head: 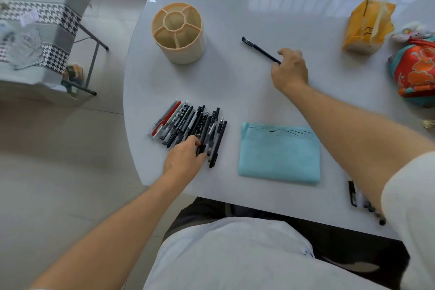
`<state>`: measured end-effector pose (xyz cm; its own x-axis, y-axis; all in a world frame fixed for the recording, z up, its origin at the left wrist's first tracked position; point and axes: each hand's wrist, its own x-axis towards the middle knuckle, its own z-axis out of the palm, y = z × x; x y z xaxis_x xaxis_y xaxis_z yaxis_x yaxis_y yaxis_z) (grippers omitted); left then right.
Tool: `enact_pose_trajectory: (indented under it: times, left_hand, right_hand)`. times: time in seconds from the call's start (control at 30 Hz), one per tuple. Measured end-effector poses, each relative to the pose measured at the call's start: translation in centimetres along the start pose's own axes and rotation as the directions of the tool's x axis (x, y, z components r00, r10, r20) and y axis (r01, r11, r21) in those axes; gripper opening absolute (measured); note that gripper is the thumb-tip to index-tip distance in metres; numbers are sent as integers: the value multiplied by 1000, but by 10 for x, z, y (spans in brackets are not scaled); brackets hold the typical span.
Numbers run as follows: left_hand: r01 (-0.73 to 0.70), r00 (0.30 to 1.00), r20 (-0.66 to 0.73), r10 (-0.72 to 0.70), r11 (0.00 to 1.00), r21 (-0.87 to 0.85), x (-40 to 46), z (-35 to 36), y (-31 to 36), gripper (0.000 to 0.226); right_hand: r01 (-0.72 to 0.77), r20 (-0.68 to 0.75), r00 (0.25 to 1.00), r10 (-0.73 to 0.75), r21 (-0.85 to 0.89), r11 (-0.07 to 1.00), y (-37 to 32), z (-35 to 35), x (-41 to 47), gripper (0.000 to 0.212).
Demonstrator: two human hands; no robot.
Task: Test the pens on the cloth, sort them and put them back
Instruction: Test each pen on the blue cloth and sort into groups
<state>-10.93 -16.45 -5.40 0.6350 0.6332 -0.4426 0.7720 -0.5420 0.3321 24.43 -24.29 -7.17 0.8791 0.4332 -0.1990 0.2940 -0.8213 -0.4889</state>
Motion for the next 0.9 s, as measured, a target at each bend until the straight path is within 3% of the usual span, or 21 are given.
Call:
enact_pose_trajectory:
  times: [0.1, 0.2, 0.3, 0.4, 0.5, 0.57, 0.7, 0.83, 0.9]
  left_hand:
    - [13, 1000, -12, -14, 999, -29, -4, 0, -1, 29]
    - [-15, 999, -49, 12, 998, -54, -8, -4, 1, 22]
    - [-97, 993, -83, 86, 985, -142, -5, -12, 8, 15]
    - [-175, 983, -96, 155, 952, -250, 8, -20, 26, 22]
    - [-207, 978, -58, 200, 913, -350, 21, -27, 51, 46]
    - [-225, 967, 26, 253, 899, -377, 27, -27, 67, 59]
    - [-370, 867, 224, 446, 876, -310, 24, -16, 90, 31]
    - [-408, 812, 294, 505, 850, -333, 6, -4, 105, 18]
    - [-458, 769, 333, 546, 834, -309, -6, 1, 114, 16]
  right_hand:
    - [29, 0, 1000, -29, -142, 989, -1, 7, 19, 33]
    - [59, -23, 998, -63, -152, 987, 0, 10, 19, 23]
    - [126, -12, 992, -126, 1, 992, 4, 2, -1, 20]
    - [122, 52, 988, -144, 296, 947, 14, -12, -47, 8]
    - [-34, 168, 982, -86, 606, 795, 28, -24, -107, 13]
    - [-116, 225, 972, -68, 712, 692, 38, -31, -146, 21]
    - [-204, 250, 968, -16, 825, 528, 55, -44, -205, 18]
    - [-318, 307, 948, 86, 887, 337, 69, -42, -238, 15]
    - [-348, 362, 932, 24, 870, 349, 69, -36, -252, 13]
